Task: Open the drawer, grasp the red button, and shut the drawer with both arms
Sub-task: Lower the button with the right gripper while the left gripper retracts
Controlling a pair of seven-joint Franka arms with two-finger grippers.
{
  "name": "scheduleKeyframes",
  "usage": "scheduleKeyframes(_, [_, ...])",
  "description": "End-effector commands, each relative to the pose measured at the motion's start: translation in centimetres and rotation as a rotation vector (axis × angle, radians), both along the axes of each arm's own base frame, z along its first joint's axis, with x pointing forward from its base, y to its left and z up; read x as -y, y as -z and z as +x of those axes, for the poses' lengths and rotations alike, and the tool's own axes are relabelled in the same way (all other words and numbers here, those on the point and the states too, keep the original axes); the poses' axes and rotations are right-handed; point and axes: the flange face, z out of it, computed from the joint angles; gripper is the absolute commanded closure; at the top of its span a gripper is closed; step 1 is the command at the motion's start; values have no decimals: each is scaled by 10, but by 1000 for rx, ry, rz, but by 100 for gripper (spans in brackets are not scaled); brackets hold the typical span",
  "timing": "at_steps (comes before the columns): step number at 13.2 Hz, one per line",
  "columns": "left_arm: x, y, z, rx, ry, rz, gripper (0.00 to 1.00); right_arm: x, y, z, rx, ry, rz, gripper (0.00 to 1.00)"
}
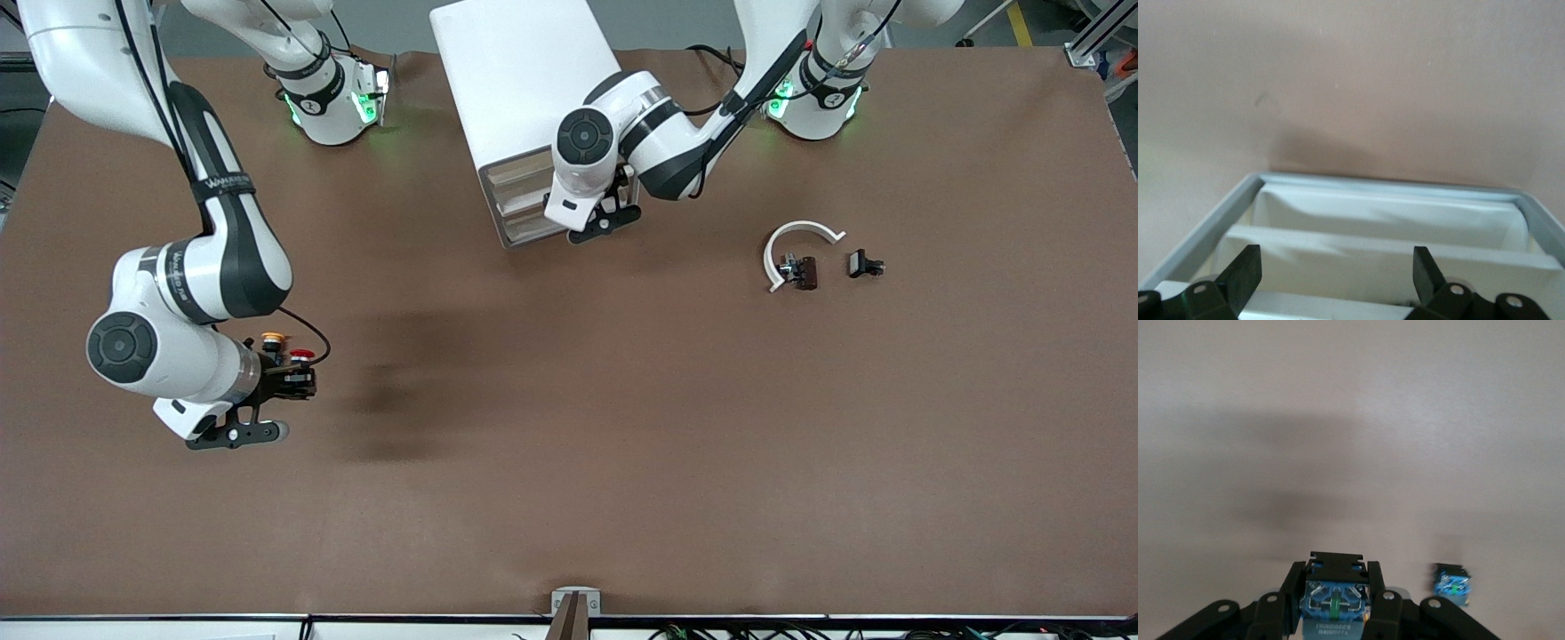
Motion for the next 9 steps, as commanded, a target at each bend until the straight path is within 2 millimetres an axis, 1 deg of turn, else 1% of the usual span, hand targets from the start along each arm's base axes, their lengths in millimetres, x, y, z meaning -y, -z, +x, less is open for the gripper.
scheduleKeyframes(1, [3,-6,-13,-37,-35,7,0,23,22,1,-9,-61,-25,88])
scheduleKeyframes(2, [5,-3,-14,-58,-56,7,0,27,33,1,-22,-58,-24,88])
scheduleKeyframes(3, [6,-4,-15,-61,-71,9,0,32,44,0,-32,-51,-23,88])
scheduleKeyframes(4, [8,-4,-20,-65,-70,11,0,38,54,-3,-25,-44,-24,88])
scheduleKeyframes(5, [8,-3,-19,-67,-71,13,0,43,62,-5,-9,-39,-26,88])
scheduleKeyframes(6, [6,-2,-14,-67,-76,11,0,46,71,-10,-12,-35,-27,87])
scheduleKeyframes(7, [6,-4,-6,-62,-83,4,0,46,78,-14,-17,-33,-26,86])
scheduleKeyframes(8, [5,-4,4,-58,-94,-1,0,43,84,-18,-21,-29,-26,86])
scheduleKeyframes(9, [-2,-5,21,-50,-118,-8,0,40,90,-24,-25,-31,-26,86])
